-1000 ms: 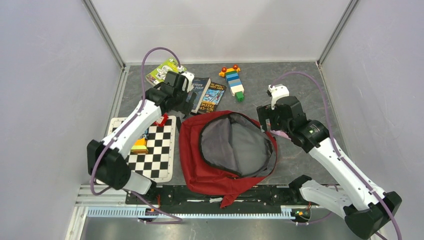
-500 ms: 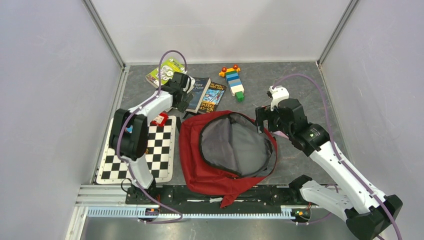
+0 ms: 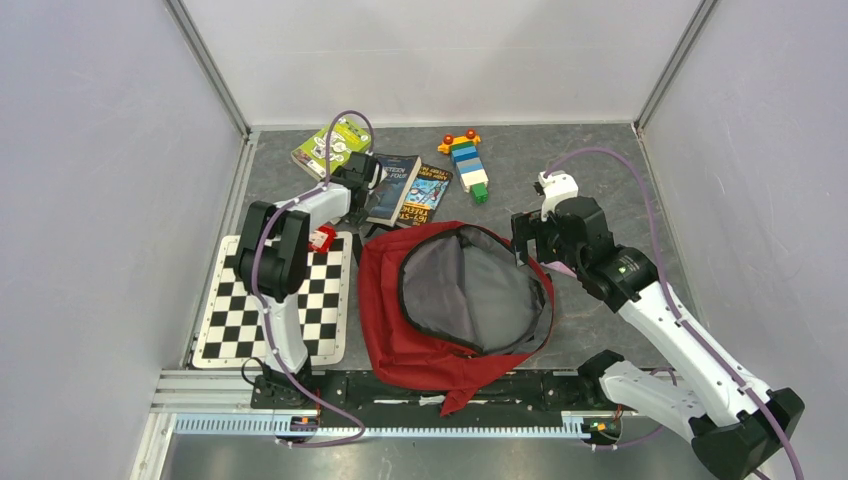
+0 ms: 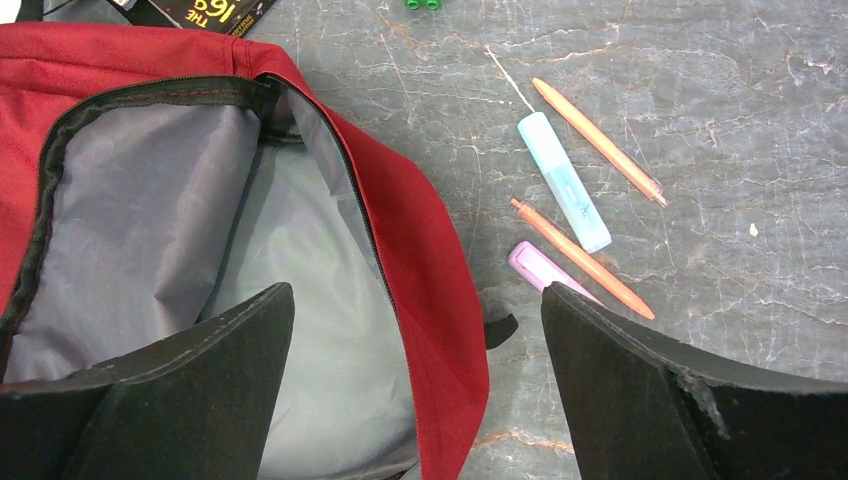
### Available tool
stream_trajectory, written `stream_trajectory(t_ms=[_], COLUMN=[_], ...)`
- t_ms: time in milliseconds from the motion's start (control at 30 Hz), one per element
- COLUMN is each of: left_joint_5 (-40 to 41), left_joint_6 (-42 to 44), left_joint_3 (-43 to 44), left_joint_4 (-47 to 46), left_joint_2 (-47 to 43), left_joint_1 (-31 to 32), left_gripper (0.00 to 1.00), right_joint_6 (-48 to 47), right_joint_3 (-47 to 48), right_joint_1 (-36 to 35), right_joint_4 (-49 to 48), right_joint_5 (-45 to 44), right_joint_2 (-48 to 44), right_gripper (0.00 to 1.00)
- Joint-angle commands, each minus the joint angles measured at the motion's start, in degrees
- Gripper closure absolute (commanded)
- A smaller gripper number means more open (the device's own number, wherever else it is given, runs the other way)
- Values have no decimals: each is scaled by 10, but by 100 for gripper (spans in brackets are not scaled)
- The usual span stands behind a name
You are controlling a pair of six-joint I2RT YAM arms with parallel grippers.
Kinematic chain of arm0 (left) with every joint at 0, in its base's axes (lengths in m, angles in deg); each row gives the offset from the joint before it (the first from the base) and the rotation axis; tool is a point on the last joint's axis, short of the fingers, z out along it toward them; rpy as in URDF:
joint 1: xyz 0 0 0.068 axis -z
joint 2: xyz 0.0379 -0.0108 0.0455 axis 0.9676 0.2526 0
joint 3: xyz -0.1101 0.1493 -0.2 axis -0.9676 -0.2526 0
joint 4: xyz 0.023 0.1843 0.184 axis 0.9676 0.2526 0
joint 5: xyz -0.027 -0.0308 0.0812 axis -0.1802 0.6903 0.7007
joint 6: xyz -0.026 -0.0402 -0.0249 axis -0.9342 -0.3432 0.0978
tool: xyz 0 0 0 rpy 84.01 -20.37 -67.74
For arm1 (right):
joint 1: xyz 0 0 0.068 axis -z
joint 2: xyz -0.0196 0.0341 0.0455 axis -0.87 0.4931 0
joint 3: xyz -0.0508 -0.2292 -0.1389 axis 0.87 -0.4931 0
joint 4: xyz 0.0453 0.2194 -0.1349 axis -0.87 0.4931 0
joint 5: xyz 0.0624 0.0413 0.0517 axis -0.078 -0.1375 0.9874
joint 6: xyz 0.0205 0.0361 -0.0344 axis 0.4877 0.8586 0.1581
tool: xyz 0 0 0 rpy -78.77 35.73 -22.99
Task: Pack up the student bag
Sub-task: Pick up the book from the center of the board.
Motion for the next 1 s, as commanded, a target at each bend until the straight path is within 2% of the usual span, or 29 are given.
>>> stream_trajectory(t_ms=[0, 133, 233, 333, 533, 767, 900, 967], left_joint_5=[27, 35, 42, 45, 50, 43, 22, -13], left_joint_6=[28, 38, 43, 42, 36, -4, -63, -95], left_joint_3=[13, 3, -7, -25, -59, -48, -9, 5], left_joint_4=[-42, -63, -75, -93, -123, -94, -7, 44], left_joint_2=[17, 21, 18, 2, -67, -170, -229, -265], left_joint_1=[-4, -4, -5, -4, -4, -4, -4, -4], left_gripper=[16, 29, 51, 68, 96, 98, 98, 98], right_joint_6=[-6, -9, -11, -9, -5, -12, -11, -14], right_joint_3=[8, 12, 13, 11, 12, 11, 9, 7], right_joint_1=[2, 2, 2, 2, 2, 2, 2, 3], right_joint_4=[-19, -18, -18, -18, -19, -37, -59, -75], right_joint_5=[-14, -18, -24, -26, -26, -27, -30, -15], right_joint_2=[3, 2, -1, -3, -9, -27, -40, -48], right_gripper=[2, 2, 2, 2, 2, 2, 2, 2])
